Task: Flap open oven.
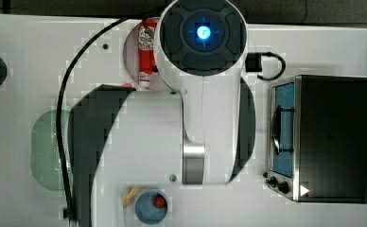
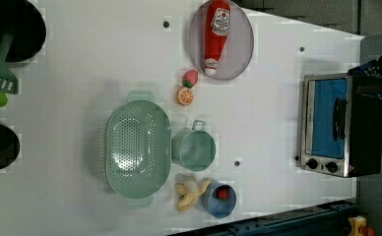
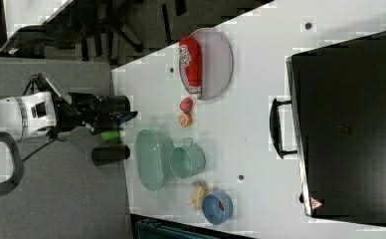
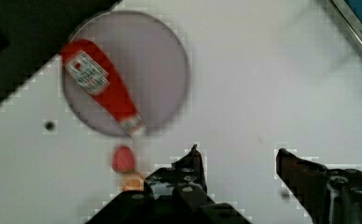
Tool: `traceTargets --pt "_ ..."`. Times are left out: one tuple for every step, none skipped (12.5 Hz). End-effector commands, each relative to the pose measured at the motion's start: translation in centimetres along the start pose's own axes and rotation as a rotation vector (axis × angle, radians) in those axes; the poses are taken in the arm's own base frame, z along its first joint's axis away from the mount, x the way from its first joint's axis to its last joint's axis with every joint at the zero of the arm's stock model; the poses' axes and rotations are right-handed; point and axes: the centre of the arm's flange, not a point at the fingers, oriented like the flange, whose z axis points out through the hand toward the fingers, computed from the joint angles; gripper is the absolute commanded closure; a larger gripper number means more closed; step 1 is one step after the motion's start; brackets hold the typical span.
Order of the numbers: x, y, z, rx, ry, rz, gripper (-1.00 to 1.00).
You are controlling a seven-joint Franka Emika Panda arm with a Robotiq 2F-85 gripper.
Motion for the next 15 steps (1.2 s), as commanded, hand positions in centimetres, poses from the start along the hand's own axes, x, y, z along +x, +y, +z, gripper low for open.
traceTargets --pt "-3.7 10.3 -6.0 -0.036 -0.041 0.246 -0.58" --pt "-3.7 10.3 -6.0 -0.036 -0.041 0.246 -0.80" --pt "-3.7 10.3 -6.0 -0.036 -0.041 0.245 -1.00" --pt "-3.8 10.2 -6.0 -0.036 -0.041 0.245 -1.00" --pt "-3.8 10.2 -6.0 -0.036 -0.041 0.244 -1.00" --pt "-3.8 10.1 -5.9 -0.036 -0.041 0.243 -0.90" --pt "-3.9 10.1 -5.9 -0.037 -0.041 0.242 -0.65" --pt "-3.8 10.1 -5.9 -0.037 -0.042 0.243 -0.39" --pt "-3.8 10.2 -5.8 -0.038 -0.044 0.244 -0.14" --pt "-3.6 10.4 -5.6 -0.042 -0.048 0.249 0.08" --pt "-3.3 10.9 -5.1 -0.048 -0.055 0.256 0.32" --pt "-3.0 11.4 -4.2 -0.059 -0.068 0.265 0.55" --pt "-2.5 12.1 -3.2 -0.071 -0.085 0.278 0.65" --pt "-2.0 12.9 -2.2 -0.082 -0.102 0.286 0.65" --pt "-1.6 13.8 -1.0 -0.095 -0.122 0.276 0.65"
